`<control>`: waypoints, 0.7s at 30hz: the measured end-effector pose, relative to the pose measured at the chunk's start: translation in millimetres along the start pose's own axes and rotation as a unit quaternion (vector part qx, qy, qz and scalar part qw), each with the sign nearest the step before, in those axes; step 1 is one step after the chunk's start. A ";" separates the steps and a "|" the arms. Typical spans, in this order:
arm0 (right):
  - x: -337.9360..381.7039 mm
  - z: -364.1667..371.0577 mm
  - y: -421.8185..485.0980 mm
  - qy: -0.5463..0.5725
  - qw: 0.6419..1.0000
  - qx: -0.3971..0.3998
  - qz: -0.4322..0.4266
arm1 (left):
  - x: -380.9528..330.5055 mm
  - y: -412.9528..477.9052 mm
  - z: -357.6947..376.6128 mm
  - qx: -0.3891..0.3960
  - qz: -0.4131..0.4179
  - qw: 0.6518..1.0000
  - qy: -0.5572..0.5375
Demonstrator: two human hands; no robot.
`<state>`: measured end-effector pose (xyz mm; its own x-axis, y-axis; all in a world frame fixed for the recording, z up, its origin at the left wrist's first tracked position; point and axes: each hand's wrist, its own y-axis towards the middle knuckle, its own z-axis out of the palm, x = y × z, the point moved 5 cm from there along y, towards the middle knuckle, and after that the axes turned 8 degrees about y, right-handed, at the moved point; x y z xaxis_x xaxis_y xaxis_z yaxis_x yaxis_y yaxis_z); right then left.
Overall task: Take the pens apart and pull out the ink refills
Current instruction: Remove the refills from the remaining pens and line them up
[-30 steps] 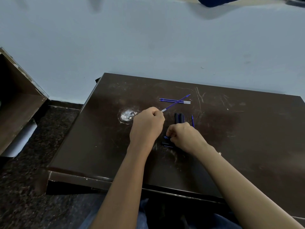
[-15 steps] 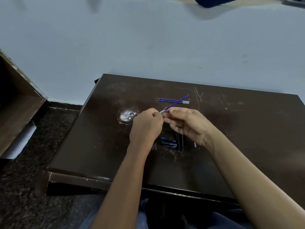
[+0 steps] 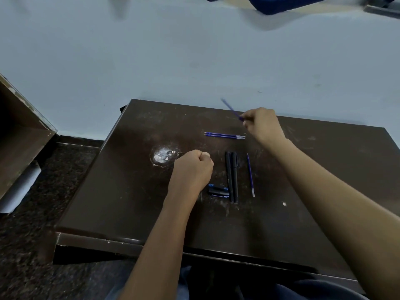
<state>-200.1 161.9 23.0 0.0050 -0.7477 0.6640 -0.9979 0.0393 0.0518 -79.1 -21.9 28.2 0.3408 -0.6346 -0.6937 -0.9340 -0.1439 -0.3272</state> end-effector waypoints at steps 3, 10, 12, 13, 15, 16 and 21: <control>-1.8 14.4 28.6 -0.139 0.989 0.043 -0.030 | 0.2 2.0 -0.1 -0.008 -0.001 1.000 -0.004; -4.7 45.1 53.3 -0.264 0.959 0.095 -0.028 | 2.5 4.4 3.9 -0.002 0.003 1.000 0.012; -8.6 53.0 53.3 -0.277 0.955 0.107 -0.017 | 3.0 4.1 2.2 -0.006 0.005 1.000 0.006; -10.1 55.5 52.5 -0.279 0.954 0.109 -0.012 | 3.1 3.7 1.5 -0.007 0.004 1.000 0.001; -13.0 58.7 51.3 -0.280 0.954 0.108 -0.005 | 3.4 3.3 1.3 -0.007 0.001 1.000 -0.006; -14.4 59.9 51.0 -0.281 0.954 0.106 -0.004 | 3.5 3.3 1.6 -0.007 0.002 1.000 -0.006; -16.9 64.1 47.1 -0.293 0.951 0.102 -0.017 | 2.1 2.8 2.7 -0.003 0.006 1.000 -0.003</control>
<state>-251.3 133.8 -33.6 0.0603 -0.9894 0.1321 -0.9899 -0.0763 -0.1193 -80.7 -21.6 24.1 0.3301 -0.6321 -0.7011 -0.9386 -0.1405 -0.3152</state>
